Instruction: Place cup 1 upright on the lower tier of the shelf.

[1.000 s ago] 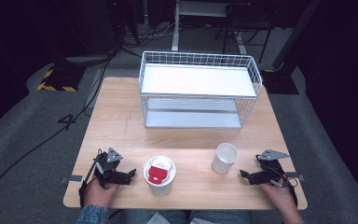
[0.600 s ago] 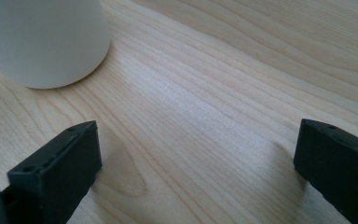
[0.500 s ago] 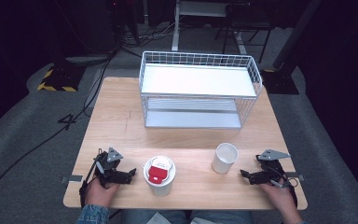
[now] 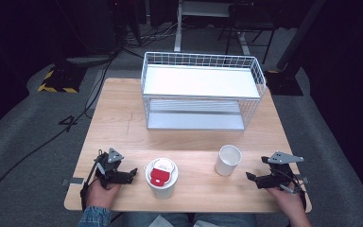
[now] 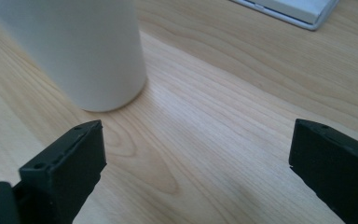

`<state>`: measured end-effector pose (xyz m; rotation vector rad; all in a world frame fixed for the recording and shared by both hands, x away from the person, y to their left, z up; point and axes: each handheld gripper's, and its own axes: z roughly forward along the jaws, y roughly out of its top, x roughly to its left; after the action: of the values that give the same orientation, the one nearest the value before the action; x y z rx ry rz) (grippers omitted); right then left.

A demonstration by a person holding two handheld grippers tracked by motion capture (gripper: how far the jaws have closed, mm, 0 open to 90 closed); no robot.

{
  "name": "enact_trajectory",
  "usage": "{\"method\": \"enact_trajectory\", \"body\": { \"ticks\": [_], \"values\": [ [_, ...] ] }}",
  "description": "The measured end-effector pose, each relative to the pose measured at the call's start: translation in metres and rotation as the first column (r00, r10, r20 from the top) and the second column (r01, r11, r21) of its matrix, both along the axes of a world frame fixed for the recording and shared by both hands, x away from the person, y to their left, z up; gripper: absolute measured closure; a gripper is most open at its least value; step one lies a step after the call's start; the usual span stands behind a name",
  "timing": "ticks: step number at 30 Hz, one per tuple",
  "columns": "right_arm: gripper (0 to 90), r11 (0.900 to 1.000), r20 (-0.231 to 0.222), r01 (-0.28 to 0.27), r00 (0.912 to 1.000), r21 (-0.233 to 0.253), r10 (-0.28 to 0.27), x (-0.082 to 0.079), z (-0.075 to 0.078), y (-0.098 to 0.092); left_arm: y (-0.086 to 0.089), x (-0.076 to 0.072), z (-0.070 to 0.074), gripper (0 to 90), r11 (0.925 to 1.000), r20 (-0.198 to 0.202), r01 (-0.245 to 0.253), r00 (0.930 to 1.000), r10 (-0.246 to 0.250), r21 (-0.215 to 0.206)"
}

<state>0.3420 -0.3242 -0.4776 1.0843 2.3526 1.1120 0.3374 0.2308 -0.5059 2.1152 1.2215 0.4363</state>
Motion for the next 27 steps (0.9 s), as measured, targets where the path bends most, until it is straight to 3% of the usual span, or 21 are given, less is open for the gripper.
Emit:
{"method": "enact_trajectory", "body": {
  "ticks": [10,15,19,27],
  "values": [
    [4.2,0.993,0.058,-0.078,0.9956,0.088,0.073,-0.013,0.017,0.019,0.0,0.0,0.0,4.8,1.0,0.0,-0.004,1.0,0.004,0.003],
    [4.2,0.976,0.094,-0.148,0.9865,0.161,0.134,-0.013,0.017,0.032,0.0,0.0,0.0,4.9,1.0,0.0,-0.003,1.0,0.003,0.003],
    [3.2,0.977,0.12,-0.151,0.9837,0.15,0.134,-0.009,0.013,0.043,0.0,0.0,0.0,4.8,1.0,0.0,-0.002,1.0,0.002,0.004],
    [1.7,0.982,0.098,-0.15,0.9855,0.118,0.139,0.004,0.001,0.061,0.0,0.0,0.0,4.8,1.0,0.0,-0.003,1.0,0.003,0.004]
  ]
}}
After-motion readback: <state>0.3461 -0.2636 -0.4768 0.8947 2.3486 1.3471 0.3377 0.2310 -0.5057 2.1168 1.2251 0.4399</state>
